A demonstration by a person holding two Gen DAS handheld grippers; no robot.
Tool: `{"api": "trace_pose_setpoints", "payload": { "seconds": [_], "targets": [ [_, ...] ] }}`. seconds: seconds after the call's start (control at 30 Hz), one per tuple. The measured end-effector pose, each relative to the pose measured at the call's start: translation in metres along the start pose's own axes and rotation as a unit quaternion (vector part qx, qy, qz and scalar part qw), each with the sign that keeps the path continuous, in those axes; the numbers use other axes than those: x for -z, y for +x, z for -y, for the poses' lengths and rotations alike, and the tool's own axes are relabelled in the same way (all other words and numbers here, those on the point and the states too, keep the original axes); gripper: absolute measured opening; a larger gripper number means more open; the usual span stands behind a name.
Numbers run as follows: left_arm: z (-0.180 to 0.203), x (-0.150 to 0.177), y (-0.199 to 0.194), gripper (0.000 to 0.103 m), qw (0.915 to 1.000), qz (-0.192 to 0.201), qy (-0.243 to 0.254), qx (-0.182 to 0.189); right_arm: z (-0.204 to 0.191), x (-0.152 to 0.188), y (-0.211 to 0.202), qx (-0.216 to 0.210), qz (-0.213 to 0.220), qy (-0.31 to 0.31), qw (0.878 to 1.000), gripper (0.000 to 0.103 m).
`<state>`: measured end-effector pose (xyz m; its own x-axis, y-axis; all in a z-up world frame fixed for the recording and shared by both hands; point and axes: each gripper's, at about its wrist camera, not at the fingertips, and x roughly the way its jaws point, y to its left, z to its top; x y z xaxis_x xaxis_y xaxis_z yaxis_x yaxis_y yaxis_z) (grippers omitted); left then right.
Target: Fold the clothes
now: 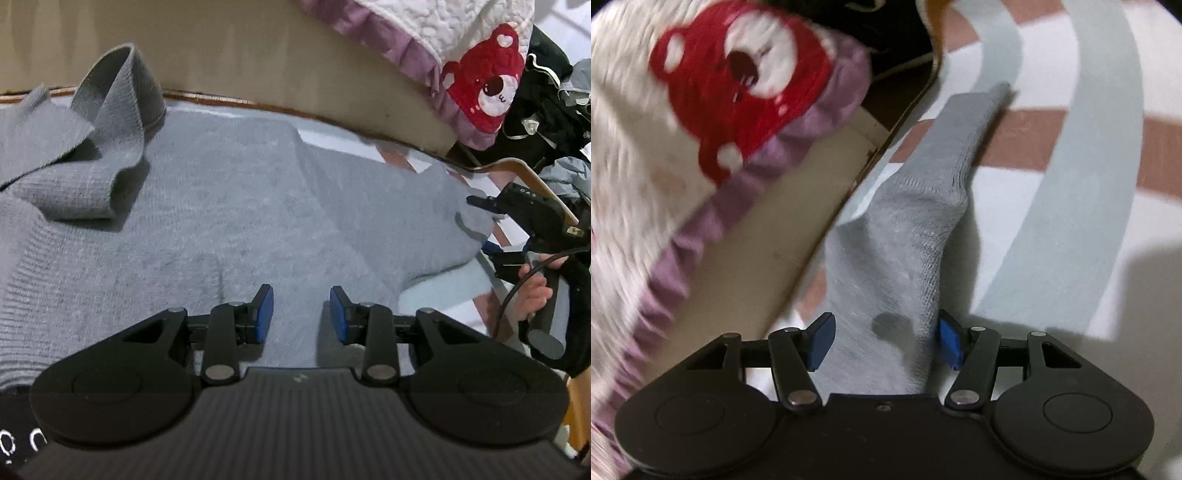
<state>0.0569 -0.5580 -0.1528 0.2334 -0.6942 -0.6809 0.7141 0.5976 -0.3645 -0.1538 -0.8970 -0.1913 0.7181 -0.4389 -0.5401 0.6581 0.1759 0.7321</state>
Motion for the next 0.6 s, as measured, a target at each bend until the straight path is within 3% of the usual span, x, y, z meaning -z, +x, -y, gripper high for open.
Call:
{"api": "trace_pose_setpoints", "payload": {
  "seconds": [0.03,0.1,0.17,0.27,0.33,0.47,0.6],
  "targets": [
    [0.002,0.0,0.001,0.031,1.0,0.004,0.003,-0.002,-0.003,0.002,0.003,-0.001,-0.008,-0.012,1.0,0.053],
    [0.0,-0.001,-0.004,0.031,1.0,0.005,0.0,-0.001,-0.014,0.007,0.007,0.015,-0.013,-0.064,0.998,0.011],
    [-0.003,-0.004,-0.014,0.031,0.9999,0.012,-0.004,-0.005,-0.026,0.013,0.006,0.02,0.002,-0.105,0.994,0.01],
    [-0.012,-0.01,-0.036,0.031,0.999,0.027,-0.003,-0.034,-0.046,0.012,-0.006,-0.045,0.016,-0.089,0.995,0.01],
    [-0.027,-0.011,-0.059,0.031,0.997,0.04,-0.017,-0.064,-0.075,0.018,-0.016,-0.095,0.014,-0.118,0.988,0.01],
    [-0.082,-0.004,-0.116,0.031,0.9878,0.075,-0.095,-0.098,-0.137,0.047,-0.034,-0.181,-0.002,-0.207,0.962,0.01],
    [-0.132,0.012,-0.161,0.031,0.9734,0.094,-0.13,-0.164,-0.2,0.117,-0.047,-0.234,-0.039,-0.294,0.926,0.01]
  ]
}}
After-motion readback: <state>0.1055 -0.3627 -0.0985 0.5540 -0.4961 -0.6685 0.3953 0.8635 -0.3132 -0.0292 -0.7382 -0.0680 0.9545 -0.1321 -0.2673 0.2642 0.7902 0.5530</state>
